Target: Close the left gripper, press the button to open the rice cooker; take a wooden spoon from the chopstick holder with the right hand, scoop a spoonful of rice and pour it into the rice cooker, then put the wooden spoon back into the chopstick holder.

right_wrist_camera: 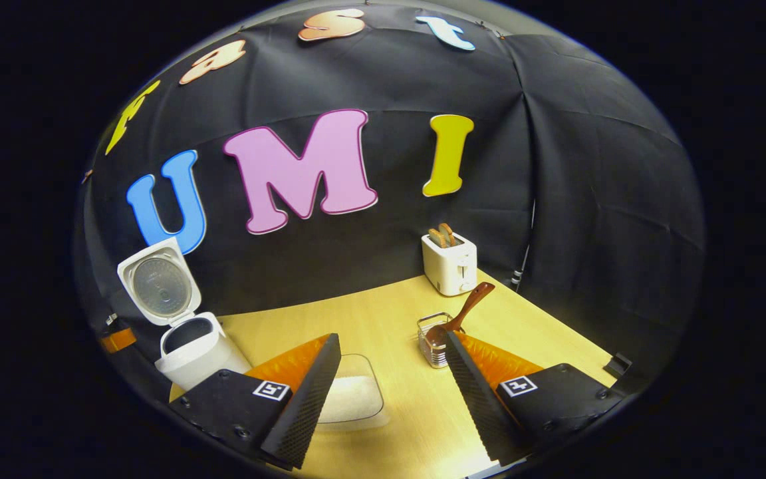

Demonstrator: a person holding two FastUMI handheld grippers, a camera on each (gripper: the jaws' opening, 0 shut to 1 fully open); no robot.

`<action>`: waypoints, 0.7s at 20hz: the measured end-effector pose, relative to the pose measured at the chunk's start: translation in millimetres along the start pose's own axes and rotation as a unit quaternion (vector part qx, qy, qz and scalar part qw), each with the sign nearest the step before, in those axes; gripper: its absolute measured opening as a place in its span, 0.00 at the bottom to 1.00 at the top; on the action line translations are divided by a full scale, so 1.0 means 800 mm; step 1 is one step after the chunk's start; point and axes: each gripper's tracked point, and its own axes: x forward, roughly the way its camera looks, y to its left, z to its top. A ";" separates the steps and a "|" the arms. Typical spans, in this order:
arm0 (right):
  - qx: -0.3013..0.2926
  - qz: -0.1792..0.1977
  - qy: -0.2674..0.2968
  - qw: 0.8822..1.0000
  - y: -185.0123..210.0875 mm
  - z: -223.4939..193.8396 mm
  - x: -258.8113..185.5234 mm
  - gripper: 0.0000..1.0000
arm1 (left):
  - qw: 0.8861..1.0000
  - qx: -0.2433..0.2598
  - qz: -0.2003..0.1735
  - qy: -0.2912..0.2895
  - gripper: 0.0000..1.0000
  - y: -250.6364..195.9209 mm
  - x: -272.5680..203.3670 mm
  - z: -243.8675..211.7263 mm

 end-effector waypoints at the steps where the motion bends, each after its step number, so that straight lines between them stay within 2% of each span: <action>1: 0.009 0.006 0.005 1.000 -0.004 0.001 0.011 0.98 | 1.000 -0.005 -0.001 0.001 0.11 -0.009 -0.002 -0.001; 2: 0.017 0.012 0.010 1.000 -0.010 0.003 0.022 0.98 | 1.000 -0.011 -0.005 0.002 0.14 -0.020 -0.004 -0.001; 3: 0.023 0.016 0.011 1.000 -0.016 0.005 0.033 0.98 | 1.000 -0.016 -0.004 0.000 0.24 -0.028 0.000 0.001; 4: 0.022 0.018 0.013 1.000 -0.025 0.007 0.042 0.98 | 1.000 -0.021 -0.006 -0.002 0.29 -0.039 -0.002 0.003; 9: 0.015 0.014 0.036 0.999 -0.081 0.003 0.105 0.98 | 1.000 -0.008 0.008 -0.010 0.94 -0.085 -0.005 0.003; 14: 0.041 0.015 0.074 0.996 -0.131 -0.029 0.183 0.98 | 0.999 0.012 0.031 0.017 0.96 -0.122 -0.007 -0.015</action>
